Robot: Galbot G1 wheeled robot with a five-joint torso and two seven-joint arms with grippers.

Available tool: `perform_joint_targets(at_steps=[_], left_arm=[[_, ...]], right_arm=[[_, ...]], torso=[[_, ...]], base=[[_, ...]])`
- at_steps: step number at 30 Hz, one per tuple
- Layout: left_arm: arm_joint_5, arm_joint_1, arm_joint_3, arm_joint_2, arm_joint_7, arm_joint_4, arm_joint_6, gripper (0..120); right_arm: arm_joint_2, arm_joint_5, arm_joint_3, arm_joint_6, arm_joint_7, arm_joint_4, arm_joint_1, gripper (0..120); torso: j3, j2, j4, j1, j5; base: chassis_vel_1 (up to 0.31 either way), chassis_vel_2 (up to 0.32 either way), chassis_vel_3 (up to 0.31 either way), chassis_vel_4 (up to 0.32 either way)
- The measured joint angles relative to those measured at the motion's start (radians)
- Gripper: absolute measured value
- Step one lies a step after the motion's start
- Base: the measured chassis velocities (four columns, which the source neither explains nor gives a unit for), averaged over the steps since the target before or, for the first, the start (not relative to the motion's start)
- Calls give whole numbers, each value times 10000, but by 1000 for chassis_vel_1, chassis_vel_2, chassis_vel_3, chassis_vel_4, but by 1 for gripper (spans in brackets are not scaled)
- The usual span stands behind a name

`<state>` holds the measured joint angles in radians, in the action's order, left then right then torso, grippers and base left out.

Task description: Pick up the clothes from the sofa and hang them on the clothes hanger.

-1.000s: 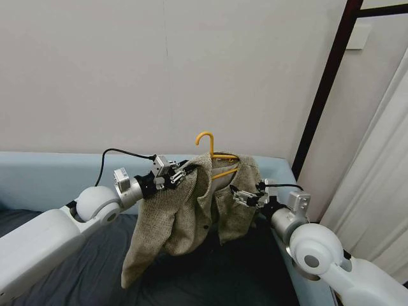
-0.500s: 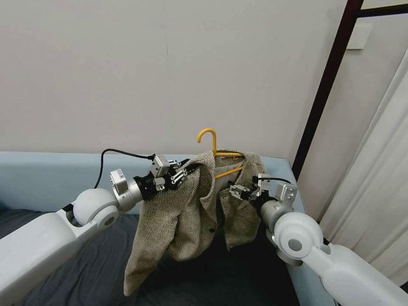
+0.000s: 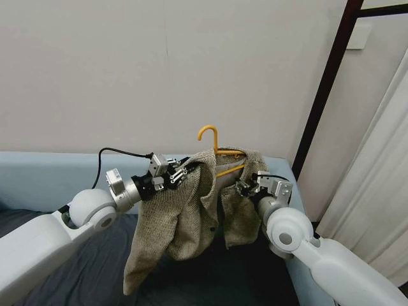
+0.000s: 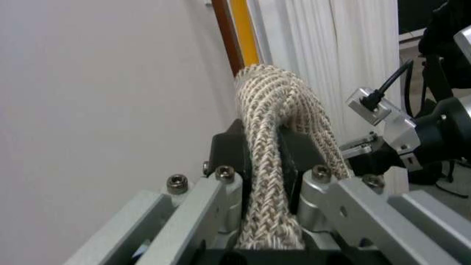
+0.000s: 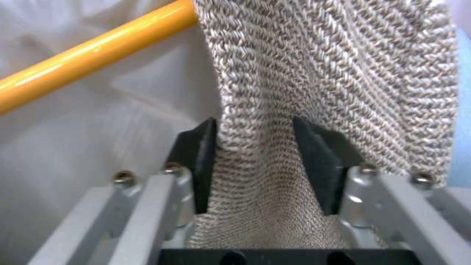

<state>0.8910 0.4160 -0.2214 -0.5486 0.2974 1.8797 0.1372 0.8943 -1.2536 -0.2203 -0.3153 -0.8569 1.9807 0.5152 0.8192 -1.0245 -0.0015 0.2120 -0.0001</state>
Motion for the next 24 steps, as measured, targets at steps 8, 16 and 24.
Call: perform_joint_targets(at_steps=[8, 16, 24], left_arm=[[-1, 150, 181, 106, -4, 82, 1, 8], [-83, 572, 447, 82, 47, -10, 54, 8], [-205, 614, 432, -13, 131, -193, 101, 8]], right_arm=[[-83, 282, 5, 81, 16, 123, 180, 11], [-462, 632, 206, 240, 215, 635, 558, 0], [-1229, 804, 525, 290, 807, 1641, 787, 0]], torso=[[0, 0, 0, 0, 1], [0, 0, 1, -1, 0], [0, 0, -1, 0, 1]], base=[[0, 0, 0, 0], [0, 0, 0, 0], [0, 0, 0, 0]])
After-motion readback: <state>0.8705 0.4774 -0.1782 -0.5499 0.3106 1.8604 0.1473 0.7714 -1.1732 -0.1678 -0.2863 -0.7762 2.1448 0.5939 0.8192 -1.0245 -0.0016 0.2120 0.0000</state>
